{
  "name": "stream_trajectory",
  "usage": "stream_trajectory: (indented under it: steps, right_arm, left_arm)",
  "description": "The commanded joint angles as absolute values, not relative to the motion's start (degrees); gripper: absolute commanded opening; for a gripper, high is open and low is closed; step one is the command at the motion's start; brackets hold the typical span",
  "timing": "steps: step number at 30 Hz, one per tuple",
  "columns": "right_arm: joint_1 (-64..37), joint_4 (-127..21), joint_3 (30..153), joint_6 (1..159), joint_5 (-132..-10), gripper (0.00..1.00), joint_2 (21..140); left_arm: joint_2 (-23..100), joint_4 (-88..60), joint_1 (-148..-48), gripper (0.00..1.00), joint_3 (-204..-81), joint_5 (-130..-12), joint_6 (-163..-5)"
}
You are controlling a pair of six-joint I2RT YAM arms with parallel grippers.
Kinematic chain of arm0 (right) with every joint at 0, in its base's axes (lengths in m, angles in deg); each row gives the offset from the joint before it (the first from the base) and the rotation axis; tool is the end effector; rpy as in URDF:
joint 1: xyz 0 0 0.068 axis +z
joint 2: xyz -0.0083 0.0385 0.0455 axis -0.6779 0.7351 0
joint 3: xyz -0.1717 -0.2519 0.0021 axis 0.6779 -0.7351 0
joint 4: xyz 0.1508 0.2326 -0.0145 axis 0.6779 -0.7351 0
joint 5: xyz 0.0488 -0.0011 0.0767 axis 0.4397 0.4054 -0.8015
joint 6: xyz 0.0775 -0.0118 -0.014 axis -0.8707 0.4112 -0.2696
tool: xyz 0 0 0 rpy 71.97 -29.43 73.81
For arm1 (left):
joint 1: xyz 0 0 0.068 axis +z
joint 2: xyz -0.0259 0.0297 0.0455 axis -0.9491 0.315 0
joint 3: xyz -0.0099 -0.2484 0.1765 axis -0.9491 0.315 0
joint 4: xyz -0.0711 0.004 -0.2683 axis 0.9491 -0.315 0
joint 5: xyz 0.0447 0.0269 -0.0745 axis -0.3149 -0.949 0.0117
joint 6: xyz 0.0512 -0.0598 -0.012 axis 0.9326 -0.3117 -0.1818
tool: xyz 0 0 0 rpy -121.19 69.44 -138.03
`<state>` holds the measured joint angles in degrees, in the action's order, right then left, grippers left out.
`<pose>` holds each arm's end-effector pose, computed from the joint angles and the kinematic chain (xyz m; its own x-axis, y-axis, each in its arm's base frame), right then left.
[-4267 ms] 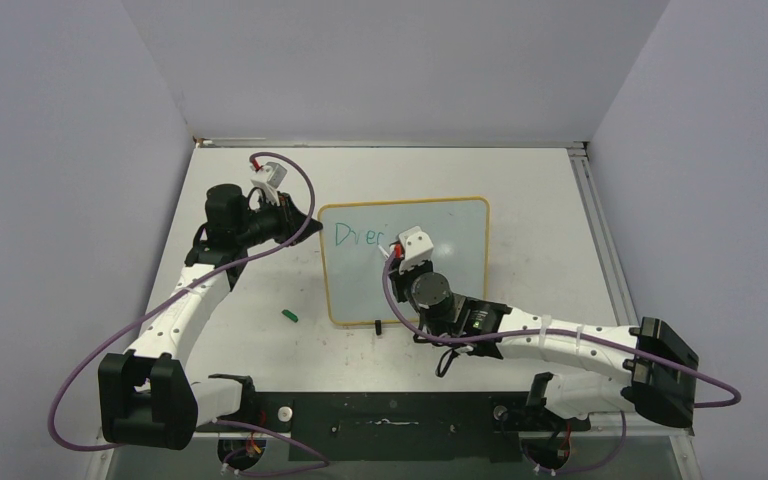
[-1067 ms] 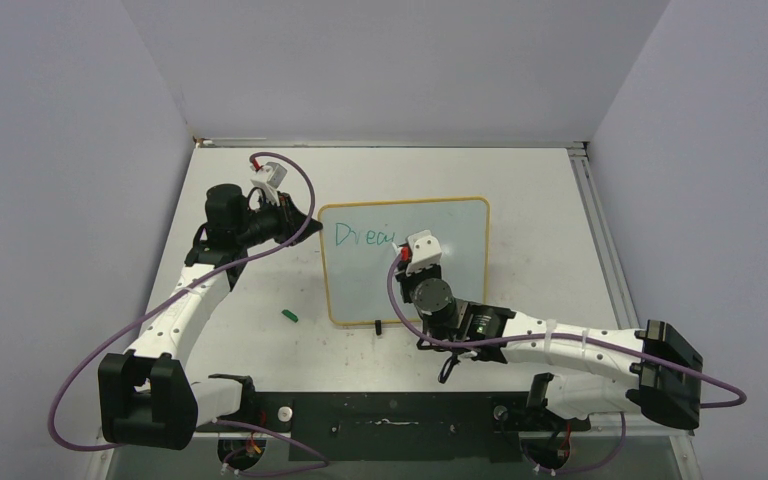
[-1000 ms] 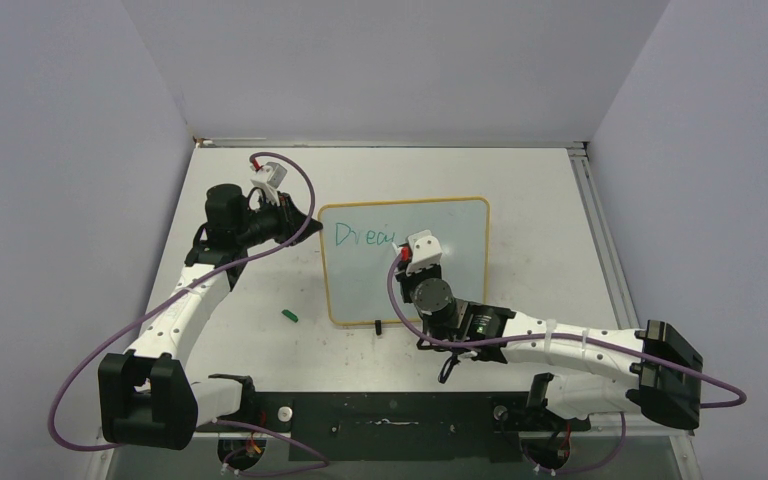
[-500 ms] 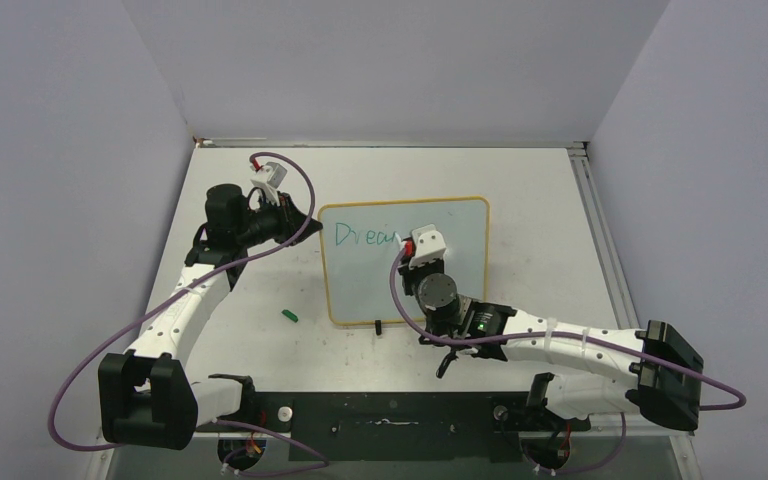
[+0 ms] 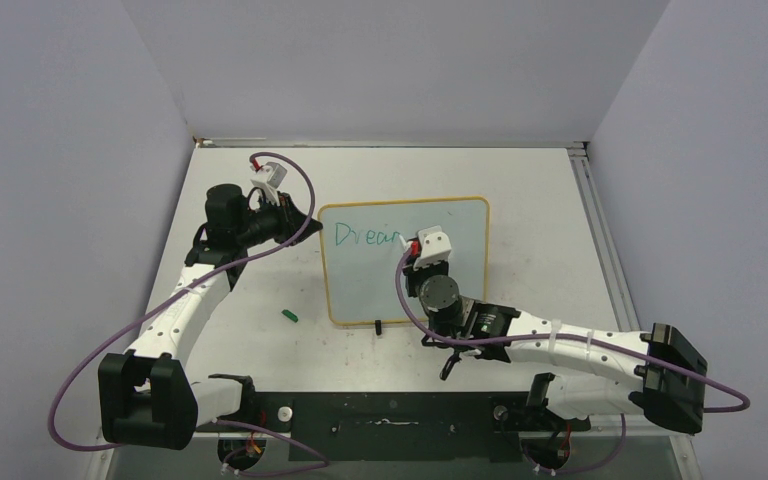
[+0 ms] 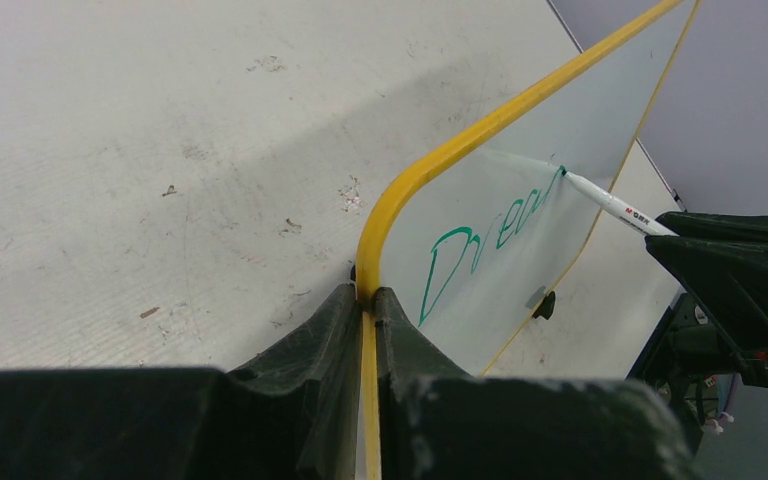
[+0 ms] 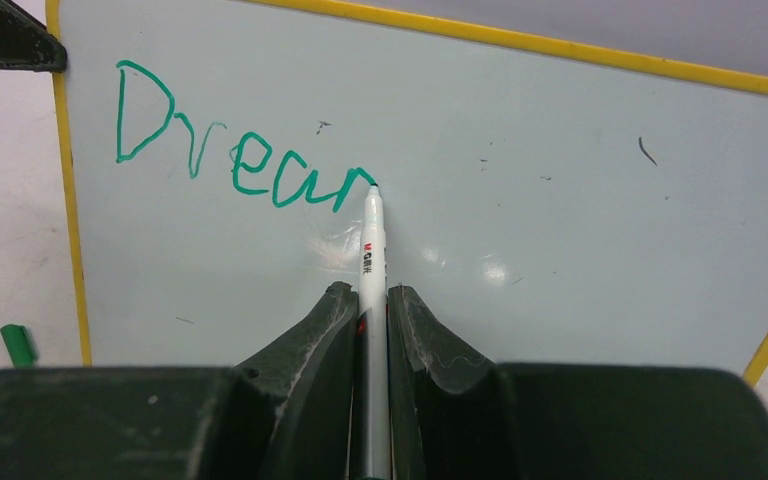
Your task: Write a sentence on the whiteboard
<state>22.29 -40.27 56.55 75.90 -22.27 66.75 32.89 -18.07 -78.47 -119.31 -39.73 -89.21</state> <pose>0.1628 0.2425 0.2955 -0.1787 -0.0384 -0.9832 -0.3881 0.9210 0.0345 0.2918 -0.0793 0.3080 -0.5528 -0.1512 -0.8195 0.5460 0.6772 -0.4932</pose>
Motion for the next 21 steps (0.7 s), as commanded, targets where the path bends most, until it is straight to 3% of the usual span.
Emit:
stream_trajectory:
  steps: [1, 21]
  right_arm:
    - [22.8, -43.5, 54.9, 72.7, -19.7, 0.05, 65.7]
    - [21.0, -37.2, 57.4, 78.3, -19.1, 0.05, 66.2]
  left_arm:
    - [32.4, -17.7, -79.1, 0.06, -121.7, -37.4, -89.4]
    - [32.3, -17.8, -79.1, 0.06, -121.8, -37.4, -89.3]
